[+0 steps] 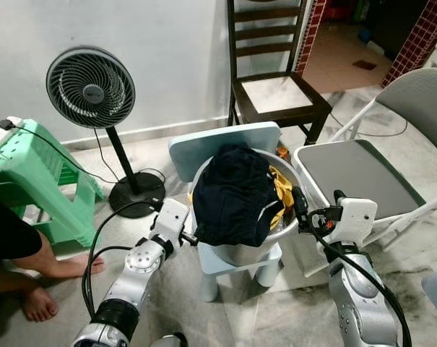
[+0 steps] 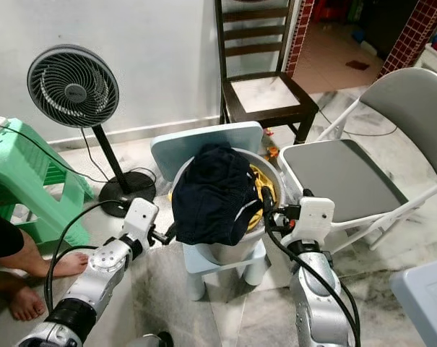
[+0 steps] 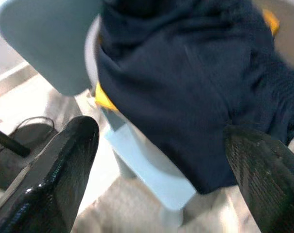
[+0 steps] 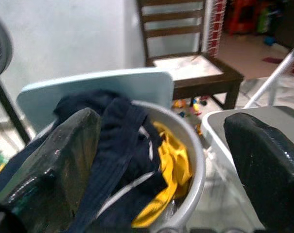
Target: Hang hanger
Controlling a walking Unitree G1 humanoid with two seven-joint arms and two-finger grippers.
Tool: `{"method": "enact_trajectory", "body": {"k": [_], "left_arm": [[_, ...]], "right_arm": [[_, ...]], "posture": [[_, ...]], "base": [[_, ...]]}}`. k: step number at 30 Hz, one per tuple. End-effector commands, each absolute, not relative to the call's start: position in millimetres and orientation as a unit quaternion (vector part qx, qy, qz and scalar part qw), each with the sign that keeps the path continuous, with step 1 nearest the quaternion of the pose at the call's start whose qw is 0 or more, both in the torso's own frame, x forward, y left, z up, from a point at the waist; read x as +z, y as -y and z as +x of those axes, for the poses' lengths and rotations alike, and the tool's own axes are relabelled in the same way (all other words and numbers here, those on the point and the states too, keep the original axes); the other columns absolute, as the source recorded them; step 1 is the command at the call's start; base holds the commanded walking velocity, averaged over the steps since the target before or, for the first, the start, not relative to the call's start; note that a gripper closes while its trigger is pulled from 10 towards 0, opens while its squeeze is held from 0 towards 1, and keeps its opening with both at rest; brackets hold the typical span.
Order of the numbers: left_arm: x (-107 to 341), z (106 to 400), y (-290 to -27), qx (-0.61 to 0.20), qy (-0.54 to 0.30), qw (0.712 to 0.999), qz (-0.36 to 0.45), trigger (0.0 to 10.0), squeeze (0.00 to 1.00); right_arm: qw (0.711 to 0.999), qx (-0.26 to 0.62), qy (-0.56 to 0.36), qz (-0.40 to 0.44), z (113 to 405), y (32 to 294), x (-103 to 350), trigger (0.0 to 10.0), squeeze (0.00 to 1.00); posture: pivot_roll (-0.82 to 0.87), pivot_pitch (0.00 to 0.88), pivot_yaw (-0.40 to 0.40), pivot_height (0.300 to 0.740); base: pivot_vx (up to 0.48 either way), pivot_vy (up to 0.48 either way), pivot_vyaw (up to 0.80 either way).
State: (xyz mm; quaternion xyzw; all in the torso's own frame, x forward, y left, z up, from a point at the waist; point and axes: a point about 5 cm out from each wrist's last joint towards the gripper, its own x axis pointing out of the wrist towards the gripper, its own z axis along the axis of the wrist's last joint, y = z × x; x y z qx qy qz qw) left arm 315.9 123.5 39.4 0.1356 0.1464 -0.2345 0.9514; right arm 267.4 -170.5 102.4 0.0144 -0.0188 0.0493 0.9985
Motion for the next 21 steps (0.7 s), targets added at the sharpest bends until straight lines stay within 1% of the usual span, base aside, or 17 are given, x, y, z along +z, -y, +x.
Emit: {"method": "enact_trajectory", "body": {"k": [1, 2, 4, 5, 8, 11, 14, 17, 18, 21], "left_arm": [[38, 318, -125, -0.239, -0.158, 0.946, 0.152, 10.0, 0.0], [39, 320, -126, -0.238, -0.159, 0.946, 0.152, 10.0, 0.0], [39, 321, -126, -0.239, -0.16, 0.945, 0.156, 10.0, 0.0], [40, 321, -125, -0.241, -0.158, 0.944, 0.159, 10.0, 0.0], [40, 322, -124, -0.242, -0.156, 0.943, 0.165, 10.0, 0.0], [39, 322, -123, -0.244, -0.154, 0.942, 0.172, 10.0, 0.0], [40, 323, -118, -0.256, -0.145, 0.935, 0.197, 10.0, 0.0], [45, 325, -103, -0.285, -0.126, 0.921, 0.232, 10.0, 0.0], [46, 326, -101, -0.288, -0.125, 0.92, 0.233, 10.0, 0.0], [45, 328, -98, -0.296, -0.131, 0.905, 0.278, 10.0, 0.0]], "right_arm": [[0.998, 0.067, -0.01, -0.009, 259, 171, 95, 10.0, 0.0], [0.997, 0.071, -0.026, -0.018, 256, 173, 91, 10.0, 0.0], [0.997, 0.061, -0.028, -0.032, 254, 178, 89, 10.0, 0.0], [0.997, 0.05, -0.043, -0.039, 253, 184, 85, 10.0, 0.0], [0.995, 0.041, -0.079, -0.055, 251, 191, 77, 10.0, 0.0], [0.993, 0.043, -0.092, -0.061, 250, 192, 74, 10.0, 0.0], [0.99, 0.05, -0.107, -0.072, 247, 192, 71, 10.0, 0.0], [0.987, 0.062, -0.122, -0.08, 243, 189, 68, 10.0, 0.0], [0.987, 0.062, -0.122, -0.08, 243, 188, 68, 10.0, 0.0], [0.987, 0.068, -0.124, -0.078, 243, 183, 68, 10.0, 0.0]], "posture": [[0.02, 0.235, -0.003, 0.74], [0.02, 0.235, -0.002, 0.74], [0.02, 0.236, 0.002, 0.74], [0.01, 0.238, 0.007, 0.74], [0.0, 0.243, 0.009, 0.74], [0.0, 0.244, 0.009, 0.74], [-0.01, 0.25, 0.007, 0.74], [-0.01, 0.259, 0.006, 0.74], [-0.01, 0.26, 0.006, 0.74], [-0.02, 0.267, 0.008, 0.74]], "base": [[0.0, 0.0, 0.0], [0.0, 0.0, 0.0], [0.0, 0.0, 0.0], [0.0, 0.0, 0.0], [0.0, 0.0, 0.0], [0.0, 0.0, 0.0], [0.0, 0.0, 0.0], [0.0, 0.0, 0.0], [0.0, 0.0, 0.0], [0.0, 0.0, 0.0]]}}
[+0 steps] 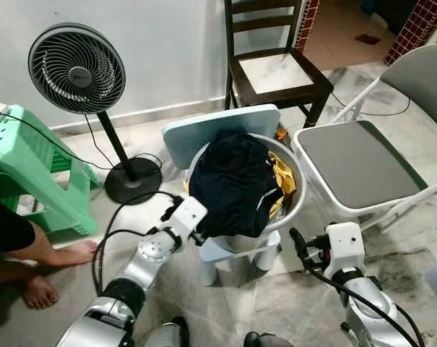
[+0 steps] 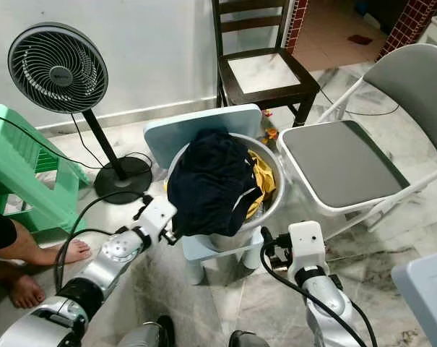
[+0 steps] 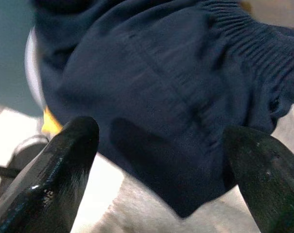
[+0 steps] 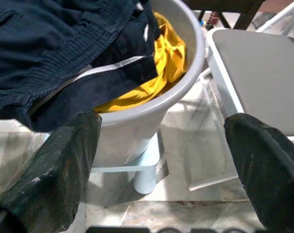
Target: Hang hanger
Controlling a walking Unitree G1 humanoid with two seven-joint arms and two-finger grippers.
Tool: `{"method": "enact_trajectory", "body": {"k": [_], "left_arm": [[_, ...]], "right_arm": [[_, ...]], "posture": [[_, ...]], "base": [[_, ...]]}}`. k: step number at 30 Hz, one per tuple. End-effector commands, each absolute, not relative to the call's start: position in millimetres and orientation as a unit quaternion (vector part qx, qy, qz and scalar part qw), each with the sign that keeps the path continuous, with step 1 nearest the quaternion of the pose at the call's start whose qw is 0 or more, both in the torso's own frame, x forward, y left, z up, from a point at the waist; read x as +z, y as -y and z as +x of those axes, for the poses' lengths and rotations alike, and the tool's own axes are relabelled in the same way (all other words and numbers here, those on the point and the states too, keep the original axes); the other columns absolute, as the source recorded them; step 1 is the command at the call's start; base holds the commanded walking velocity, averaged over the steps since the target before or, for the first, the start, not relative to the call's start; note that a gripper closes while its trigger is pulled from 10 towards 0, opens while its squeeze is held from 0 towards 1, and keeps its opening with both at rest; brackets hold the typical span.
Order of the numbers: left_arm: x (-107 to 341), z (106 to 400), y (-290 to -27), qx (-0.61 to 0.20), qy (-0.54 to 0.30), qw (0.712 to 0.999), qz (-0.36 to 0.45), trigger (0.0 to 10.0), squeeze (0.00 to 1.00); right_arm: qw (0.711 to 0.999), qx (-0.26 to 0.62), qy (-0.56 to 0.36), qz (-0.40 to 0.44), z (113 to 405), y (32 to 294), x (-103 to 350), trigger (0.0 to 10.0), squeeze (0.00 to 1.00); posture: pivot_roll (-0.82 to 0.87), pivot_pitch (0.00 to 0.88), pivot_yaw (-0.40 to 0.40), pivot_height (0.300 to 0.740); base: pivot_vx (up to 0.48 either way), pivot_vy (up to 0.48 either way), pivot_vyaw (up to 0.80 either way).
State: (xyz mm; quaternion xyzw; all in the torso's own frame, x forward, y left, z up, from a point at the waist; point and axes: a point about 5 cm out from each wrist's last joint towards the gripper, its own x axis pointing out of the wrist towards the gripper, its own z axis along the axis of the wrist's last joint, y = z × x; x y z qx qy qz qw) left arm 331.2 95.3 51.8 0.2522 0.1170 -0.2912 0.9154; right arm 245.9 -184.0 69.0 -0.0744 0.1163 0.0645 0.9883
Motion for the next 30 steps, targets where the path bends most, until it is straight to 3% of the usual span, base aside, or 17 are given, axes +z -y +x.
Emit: {"method": "enact_trajectory", "body": {"k": [1, 4, 5, 6, 7, 8, 9, 10, 21, 30], "left_arm": [[44, 328, -99, -0.297, -0.134, 0.898, 0.295, 10.0, 0.0], [42, 329, -103, -0.297, -0.14, 0.886, 0.326, 10.0, 0.0], [39, 329, -107, -0.302, -0.156, 0.876, 0.343, 8.6, 0.0], [39, 329, -107, -0.302, -0.156, 0.876, 0.343, 8.6, 0.0], [38, 328, -109, -0.303, -0.159, 0.873, 0.346, 4.5, 0.0], [36, 327, -111, -0.303, -0.166, 0.87, 0.351, 3.2, 0.0], [34, 327, -114, -0.303, -0.172, 0.869, 0.351, 1.2, 0.0], [31, 325, -119, -0.304, -0.182, 0.865, 0.355, 0.0, 0.0], [27, 323, -146, -0.269, -0.206, 0.866, 0.368, 0.0, 0.0], [31, 326, -167, -0.213, -0.199, 0.89, 0.35, 0.0, 0.0]], "right_arm": [[0.987, 0.069, -0.124, -0.078, 243, 182, 68, 10.0, 0.0], [0.987, 0.071, -0.124, -0.078, 242, 178, 68, 10.0, 0.0], [0.986, 0.075, -0.125, -0.077, 243, 175, 67, 10.0, 0.0], [0.986, 0.075, -0.125, -0.077, 243, 175, 67, 10.0, 0.0], [0.986, 0.075, -0.125, -0.077, 243, 175, 67, 10.0, 0.0], [0.986, 0.077, -0.125, -0.077, 243, 174, 67, 10.0, 0.0], [0.986, 0.077, -0.125, -0.077, 243, 173, 68, 10.0, 0.0], [0.986, 0.078, -0.125, -0.077, 243, 171, 68, 10.0, 0.0], [0.984, 0.093, -0.132, -0.074, 244, 167, 66, 10.0, 0.0], [0.984, 0.097, -0.132, -0.073, 247, 164, 65, 10.0, 0.0]], "posture": [[-0.02, 0.268, 0.01, 0.74], [-0.02, 0.271, 0.015, 0.74], [-0.02, 0.271, 0.018, 0.74], [-0.02, 0.271, 0.018, 0.74], [-0.02, 0.271, 0.018, 0.74], [-0.03, 0.271, 0.02, 0.74], [-0.03, 0.271, 0.022, 0.74], [-0.03, 0.27, 0.022, 0.74], [-0.01, 0.261, 0.023, 0.74], [0.0, 0.26, 0.022, 0.74]], "base": [[0.0, 0.0, 0.0], [0.0, 0.0, 0.0], [0.0, 0.0, 0.0], [0.0, 0.0, 0.0], [0.0, 0.0, 0.0], [0.0, 0.0, 0.0], [0.0, 0.0, 0.0], [0.0, 0.0, 0.0], [0.0, 0.0, 0.0], [0.0, 0.0, 0.0]]}}
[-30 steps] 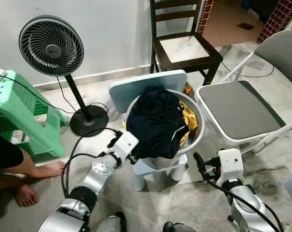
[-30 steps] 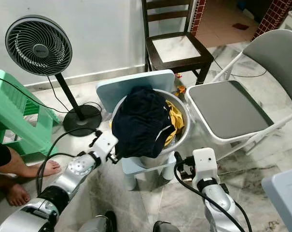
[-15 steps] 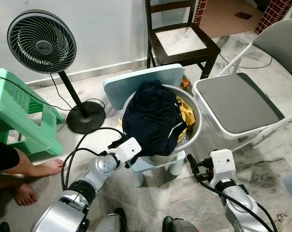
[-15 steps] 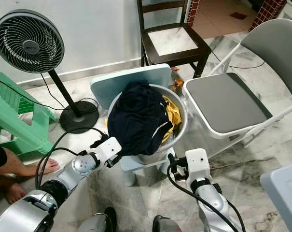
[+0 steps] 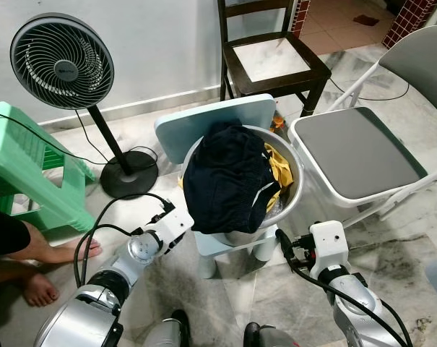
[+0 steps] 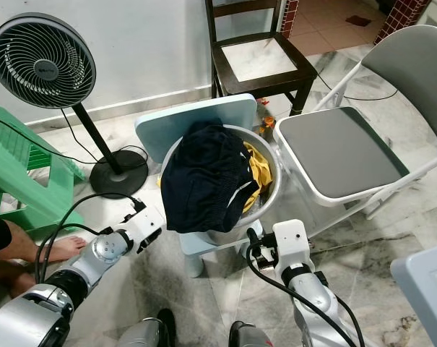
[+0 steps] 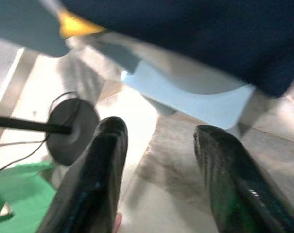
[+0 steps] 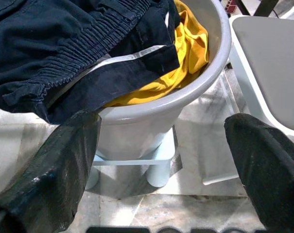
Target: Hang hanger
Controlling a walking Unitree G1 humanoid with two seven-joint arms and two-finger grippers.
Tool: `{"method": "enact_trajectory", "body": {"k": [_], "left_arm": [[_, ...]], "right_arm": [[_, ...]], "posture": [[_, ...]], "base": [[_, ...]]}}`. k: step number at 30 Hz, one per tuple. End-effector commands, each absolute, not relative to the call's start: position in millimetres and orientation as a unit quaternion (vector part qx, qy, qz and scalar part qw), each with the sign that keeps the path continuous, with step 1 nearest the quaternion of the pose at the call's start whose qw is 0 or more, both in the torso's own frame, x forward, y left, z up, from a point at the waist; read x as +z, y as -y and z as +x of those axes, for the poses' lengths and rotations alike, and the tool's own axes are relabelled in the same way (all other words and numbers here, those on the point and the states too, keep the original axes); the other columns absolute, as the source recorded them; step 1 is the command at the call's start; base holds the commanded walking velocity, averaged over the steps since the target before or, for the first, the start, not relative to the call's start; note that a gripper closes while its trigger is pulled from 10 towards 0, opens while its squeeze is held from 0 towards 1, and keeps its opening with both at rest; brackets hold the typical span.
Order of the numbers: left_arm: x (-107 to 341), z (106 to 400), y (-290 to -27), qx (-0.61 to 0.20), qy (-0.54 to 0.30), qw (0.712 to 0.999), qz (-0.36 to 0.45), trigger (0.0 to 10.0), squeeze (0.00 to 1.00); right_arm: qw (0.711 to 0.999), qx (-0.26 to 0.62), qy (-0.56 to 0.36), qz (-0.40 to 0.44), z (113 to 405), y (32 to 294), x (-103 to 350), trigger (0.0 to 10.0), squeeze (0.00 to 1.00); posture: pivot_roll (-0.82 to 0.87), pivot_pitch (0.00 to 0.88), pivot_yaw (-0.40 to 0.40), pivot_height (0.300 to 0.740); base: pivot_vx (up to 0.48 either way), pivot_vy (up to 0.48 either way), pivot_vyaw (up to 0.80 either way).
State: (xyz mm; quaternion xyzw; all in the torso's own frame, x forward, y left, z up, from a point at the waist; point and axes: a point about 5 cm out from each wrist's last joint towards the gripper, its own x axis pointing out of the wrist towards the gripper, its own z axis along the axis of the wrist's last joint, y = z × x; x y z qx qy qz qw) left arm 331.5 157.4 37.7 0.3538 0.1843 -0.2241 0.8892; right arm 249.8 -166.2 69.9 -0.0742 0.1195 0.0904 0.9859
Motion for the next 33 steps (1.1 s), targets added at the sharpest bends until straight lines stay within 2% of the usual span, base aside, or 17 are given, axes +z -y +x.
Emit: {"method": "enact_trajectory", "body": {"k": [1, 3, 7, 8, 9, 12, 13, 14, 15, 16, 22, 27, 33], "left_arm": [[31, 325, -172, -0.209, -0.199, 0.89, 0.354, 0.0, 0.0], [31, 324, -173, -0.207, -0.197, 0.89, 0.355, 0.0, 0.0], [43, 331, -165, -0.204, -0.139, 0.905, 0.346, 0.0, 0.0], [51, 335, -160, -0.197, -0.104, 0.913, 0.343, 7.1, 0.0], [55, 336, -156, -0.192, -0.088, 0.919, 0.333, 10.0, 0.0], [65, 336, -147, -0.194, -0.037, 0.937, 0.288, 10.0, 0.0], [68, 332, -142, -0.204, -0.006, 0.939, 0.278, 10.0, 0.26], [70, 326, -140, -0.202, 0.02, 0.943, 0.263, 10.0, 0.87], [71, 324, -140, -0.198, 0.029, 0.946, 0.257, 10.0, 0.87], [71, 322, -141, -0.197, 0.033, 0.947, 0.253, 10.0, 1.0], [65, 311, -147, -0.179, 0.035, 0.956, 0.231, 10.0, 1.0], [64, 310, -140, -0.209, 0.03, 0.946, 0.248, 10.0, 1.0], [78, 316, -129, -0.223, 0.064, 0.94, 0.249, 10.0, 1.0]], "right_arm": [[0.984, 0.098, -0.131, -0.072, 247, 163, 65, 10.0, 0.0], [0.984, 0.099, -0.131, -0.072, 248, 163, 65, 10.0, 0.0], [0.985, 0.096, -0.126, -0.072, 250, 163, 66, 10.0, 0.0], [0.986, 0.092, -0.118, -0.073, 251, 164, 68, 10.0, 0.0], [0.987, 0.089, -0.114, -0.072, 252, 165, 70, 10.0, 0.0], [0.988, 0.084, -0.106, -0.071, 253, 167, 72, 10.0, 0.0], [0.988, 0.083, -0.107, -0.072, 253, 168, 72, 10.0, 0.0], [0.988, 0.082, -0.108, -0.072, 253, 168, 71, 10.0, 0.0], [0.988, 0.082, -0.108, -0.072, 253, 168, 71, 10.0, 0.0], [0.988, 0.082, -0.108, -0.072, 253, 168, 71, 10.0, 0.0], [0.989, 0.086, -0.101, -0.072, 256, 165, 72, 10.0, 0.0], [0.989, 0.088, -0.097, -0.074, 258, 164, 74, 10.0, 0.0], [0.992, 0.076, -0.074, -0.067, 259, 165, 81, 10.0, 0.0]], "posture": [[0.01, 0.26, 0.021, 0.74], [0.01, 0.259, 0.021, 0.74], [0.01, 0.26, 0.019, 0.74], [0.01, 0.259, 0.019, 0.74], [0.01, 0.26, 0.02, 0.74], [0.01, 0.259, 0.02, 0.74], [0.02, 0.259, 0.02, 0.74], [0.02, 0.258, 0.019, 0.74], [0.02, 0.258, 0.019, 0.74], [0.02, 0.257, 0.018, 0.74], [0.04, 0.261, 0.011, 0.74], [0.04, 0.275, 0.007, 0.74], [0.03, 0.273, 0.015, 0.74]], "base": [[0.0, 0.0, 0.0], [0.0, 0.0, 0.0], [0.0, 0.0, 0.0], [0.0, 0.0, 0.0], [0.0, 0.0, 0.0], [0.0, 0.0, 0.0], [0.0, 0.0, 0.0], [0.0, 0.0, 0.0], [0.0, 0.0, 0.0], [0.0, 0.0, 0.0], [0.0, 0.0, 0.0], [0.0, 0.0, 0.0], [0.0, 0.0, 0.0]]}}
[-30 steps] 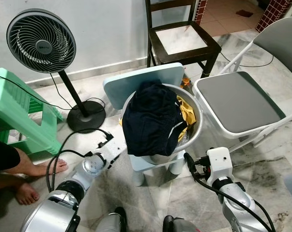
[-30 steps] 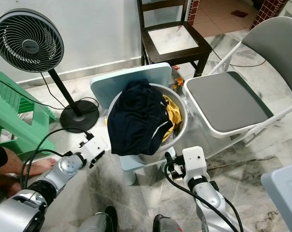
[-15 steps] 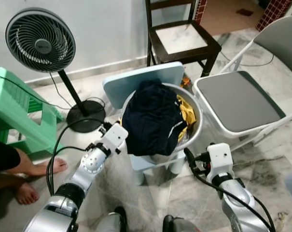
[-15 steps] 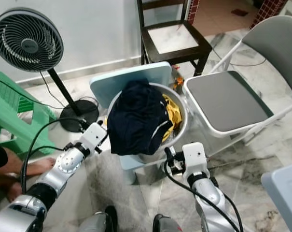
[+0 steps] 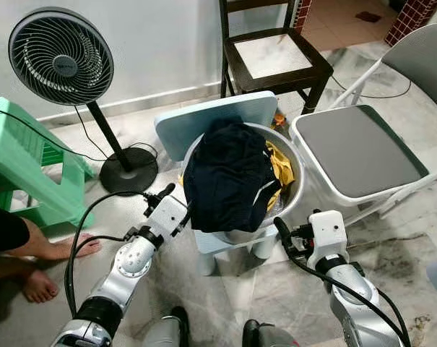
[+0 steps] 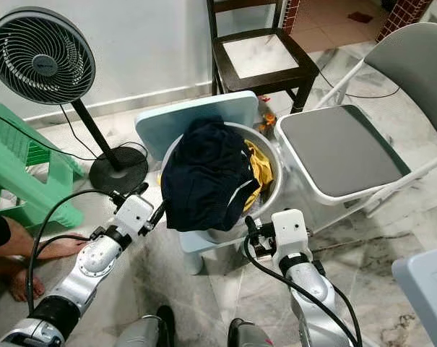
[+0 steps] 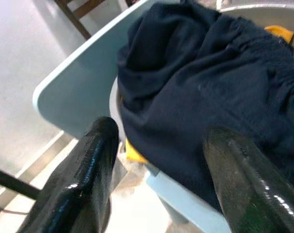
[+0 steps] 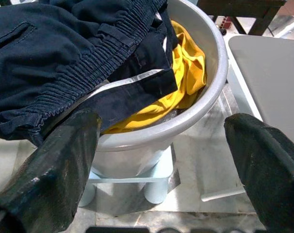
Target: Hang hanger
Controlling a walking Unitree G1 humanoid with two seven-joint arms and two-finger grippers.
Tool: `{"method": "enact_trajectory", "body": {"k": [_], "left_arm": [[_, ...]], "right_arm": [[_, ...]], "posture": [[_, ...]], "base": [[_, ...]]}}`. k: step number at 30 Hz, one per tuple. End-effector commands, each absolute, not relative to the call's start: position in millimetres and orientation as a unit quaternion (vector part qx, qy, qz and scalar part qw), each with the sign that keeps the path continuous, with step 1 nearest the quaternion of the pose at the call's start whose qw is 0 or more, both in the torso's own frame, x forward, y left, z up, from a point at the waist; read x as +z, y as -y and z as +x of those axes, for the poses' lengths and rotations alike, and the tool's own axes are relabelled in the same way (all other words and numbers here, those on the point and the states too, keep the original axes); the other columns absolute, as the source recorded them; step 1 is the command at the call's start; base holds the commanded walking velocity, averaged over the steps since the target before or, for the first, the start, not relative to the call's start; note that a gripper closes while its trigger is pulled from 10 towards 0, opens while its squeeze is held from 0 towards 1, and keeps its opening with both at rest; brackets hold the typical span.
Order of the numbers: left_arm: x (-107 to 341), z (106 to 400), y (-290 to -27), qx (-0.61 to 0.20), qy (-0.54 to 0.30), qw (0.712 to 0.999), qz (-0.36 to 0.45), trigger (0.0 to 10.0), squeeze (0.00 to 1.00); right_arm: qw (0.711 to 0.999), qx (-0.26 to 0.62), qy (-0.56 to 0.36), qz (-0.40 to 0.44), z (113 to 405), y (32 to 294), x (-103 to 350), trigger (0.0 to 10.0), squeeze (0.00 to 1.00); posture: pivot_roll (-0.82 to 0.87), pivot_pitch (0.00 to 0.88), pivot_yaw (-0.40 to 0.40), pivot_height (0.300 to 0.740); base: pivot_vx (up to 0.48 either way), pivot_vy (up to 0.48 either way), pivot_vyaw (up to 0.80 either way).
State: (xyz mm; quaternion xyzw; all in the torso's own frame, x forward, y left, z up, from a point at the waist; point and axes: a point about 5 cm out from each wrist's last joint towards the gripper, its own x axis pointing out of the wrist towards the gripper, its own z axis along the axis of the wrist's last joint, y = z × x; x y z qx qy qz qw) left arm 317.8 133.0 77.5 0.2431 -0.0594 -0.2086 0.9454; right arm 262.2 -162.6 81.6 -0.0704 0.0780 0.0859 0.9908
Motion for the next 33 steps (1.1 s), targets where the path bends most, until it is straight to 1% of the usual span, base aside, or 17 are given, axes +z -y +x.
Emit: {"method": "enact_trajectory", "body": {"k": [1, 3, 4, 5, 6, 9, 12, 15, 19, 23, 25, 28, 30, 31, 33], "left_arm": [[78, 316, -129, -0.223, 0.064, 0.94, 0.249, 10.0, 1.0], [89, 313, -132, -0.198, 0.088, 0.947, 0.236, 10.0, 1.0], [89, 312, -133, -0.194, 0.087, 0.95, 0.23, 10.0, 0.68], [88, 310, -135, -0.19, 0.085, 0.953, 0.221, 10.0, 0.68], [87, 304, -140, -0.18, 0.079, 0.958, 0.208, 10.0, 0.0], [87, 300, -149, -0.162, 0.067, 0.966, 0.192, 10.0, 0.0], [91, 298, -158, -0.185, 0.06, 0.96, 0.202, 10.0, 0.0], [93, 298, -162, -0.202, 0.059, 0.954, 0.215, 10.0, 0.0], [95, 295, -162, -0.21, 0.058, 0.952, 0.217, 10.0, 0.0], [94, 290, -158, -0.208, 0.055, 0.956, 0.2, 10.0, 0.0], [89, 282, -156, -0.194, 0.043, 0.963, 0.181, 10.0, 0.0], [85, 279, -157, -0.173, 0.038, 0.97, 0.169, 10.0, 0.0], [83, 279, -159, -0.155, 0.032, 0.974, 0.161, 10.0, 0.0], [82, 281, -161, -0.134, 0.025, 0.981, 0.141, 10.0, 0.0], [82, 283, -160, -0.126, 0.024, 0.983, 0.132, 10.0, 0.0]], "right_arm": [[0.992, 0.076, -0.074, -0.067, 259, 165, 81, 10.0, 0.0], [0.995, 0.068, -0.055, -0.049, 256, 168, 86, 10.0, 0.0], [0.995, 0.065, -0.056, -0.051, 256, 169, 86, 10.0, 0.0], [0.995, 0.059, -0.057, -0.052, 256, 170, 85, 10.0, 0.0], [0.997, 0.043, -0.054, -0.041, 255, 175, 85, 10.0, 0.0], [0.998, 0.029, -0.046, -0.026, 255, 178, 87, 10.0, 0.0], [0.999, 0.021, -0.043, -0.008, 260, 178, 89, 10.0, 0.0], [0.999, 0.026, -0.039, -0.008, 263, 176, 91, 10.0, 0.0], [0.999, 0.017, -0.037, -0.005, 266, 179, 92, 10.0, 0.0], [0.999, 0.003, -0.04, 0.002, 264, 181, 90, 10.0, 0.0], [0.999, -0.003, -0.045, 0.008, 258, 181, 85, 10.0, 0.0], [0.999, -0.007, -0.048, 0.011, 254, 180, 82, 10.0, 0.0], [0.999, -0.008, -0.048, 0.005, 254, 180, 82, 10.0, 0.0], [0.999, -0.006, -0.044, -0.001, 255, 179, 82, 10.0, 0.0], [0.999, -0.001, -0.039, -0.001, 258, 177, 84, 10.0, 0.0]], "posture": [[0.03, 0.273, 0.015, 0.74], [0.02, 0.269, 0.019, 0.74], [0.02, 0.267, 0.02, 0.74], [0.03, 0.264, 0.022, 0.74], [0.03, 0.261, 0.021, 0.74], [0.06, 0.253, 0.009, 0.74], [0.07, 0.251, 0.003, 0.74], [0.09, 0.251, -0.005, 0.74], [0.1, 0.26, 0.0, 0.74], [0.09, 0.266, 0.014, 0.74], [0.08, 0.269, 0.032, 0.74], [0.08, 0.266, 0.035, 0.74], [0.08, 0.266, 0.037, 0.74], [0.08, 0.262, 0.034, 0.74], [0.09, 0.26, 0.03, 0.74]], "base": [[0.0, 0.0, 0.0], [0.0, 0.0, 0.0], [0.0, 0.0, 0.0], [0.0, 0.0, 0.0], [0.0, 0.0, 0.0], [0.0, 0.0, 0.0], [0.0, 0.0, 0.0], [0.0, 0.0, 0.0], [0.0, 0.0, 0.0], [0.0, 0.0, 0.0], [0.0, 0.0, 0.0], [0.0, 0.0, 0.0], [0.0, 0.0, 0.0], [0.0, 0.0, 0.0], [0.0, 0.0, 0.0]]}}
